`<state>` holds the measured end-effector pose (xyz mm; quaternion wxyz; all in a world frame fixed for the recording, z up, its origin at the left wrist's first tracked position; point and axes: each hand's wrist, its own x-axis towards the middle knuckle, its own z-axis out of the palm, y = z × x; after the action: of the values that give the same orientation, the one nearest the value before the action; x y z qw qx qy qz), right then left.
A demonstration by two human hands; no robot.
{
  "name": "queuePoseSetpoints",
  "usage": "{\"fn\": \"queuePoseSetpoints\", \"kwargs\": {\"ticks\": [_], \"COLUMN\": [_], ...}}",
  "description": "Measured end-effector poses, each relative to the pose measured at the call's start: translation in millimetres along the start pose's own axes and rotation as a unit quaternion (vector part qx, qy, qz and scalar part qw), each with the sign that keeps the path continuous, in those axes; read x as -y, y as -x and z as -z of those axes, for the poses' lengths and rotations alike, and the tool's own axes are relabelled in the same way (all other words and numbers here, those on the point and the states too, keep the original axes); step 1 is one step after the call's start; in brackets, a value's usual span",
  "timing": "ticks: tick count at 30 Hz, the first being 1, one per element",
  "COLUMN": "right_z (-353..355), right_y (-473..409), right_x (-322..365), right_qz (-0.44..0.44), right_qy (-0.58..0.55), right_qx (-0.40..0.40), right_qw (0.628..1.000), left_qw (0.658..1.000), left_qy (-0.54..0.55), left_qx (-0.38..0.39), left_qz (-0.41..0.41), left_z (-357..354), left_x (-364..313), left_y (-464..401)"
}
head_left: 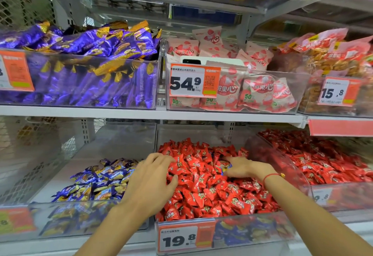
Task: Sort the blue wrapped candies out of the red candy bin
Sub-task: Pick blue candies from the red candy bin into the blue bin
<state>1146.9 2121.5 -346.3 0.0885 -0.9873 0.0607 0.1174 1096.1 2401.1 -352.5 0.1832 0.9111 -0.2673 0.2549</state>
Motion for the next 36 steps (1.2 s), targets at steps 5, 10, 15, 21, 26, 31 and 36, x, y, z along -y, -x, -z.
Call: {"fn": "queuePoseSetpoints", "kwargs": {"ticks": [5,10,15,21,26,31,36], "right_z": [2,0,-9,-6,-7,-4,3], "right_y": [23,51,69,83,87,87,94], "right_x": [1,1,12,28,38,29,31], "right_qz": [0.048,0.136,0.154,0.222,0.239,0.162,0.105], "right_qy": [0.087,-0.123,-0.303,-0.332,-0.319,-0.389,-0.507], "right_qx": [-0.095,-0.168,-0.156,-0.078,-0.067,-0.107,-0.062], "right_qw": [0.99,0.969,0.927,0.913,0.915,0.9,0.853], "left_qw": [0.995,0.988,0.981,0.993,0.984,0.996,0.999], "left_qy": [-0.077,-0.016,-0.032,0.112,0.18,0.087,0.043], "left_qx": [0.0,0.062,0.161,0.032,0.014,-0.028,0.028], "left_qz": [-0.067,-0.138,-0.1,0.01,0.011,0.018,0.0], "left_z": [-3,-5,-14,-8,-1,8,7], "left_x": [-6,-36,-42,-48,-49,-42,-40], "left_y": [-7,-8,-6,-13,-18,-17,-18]}}
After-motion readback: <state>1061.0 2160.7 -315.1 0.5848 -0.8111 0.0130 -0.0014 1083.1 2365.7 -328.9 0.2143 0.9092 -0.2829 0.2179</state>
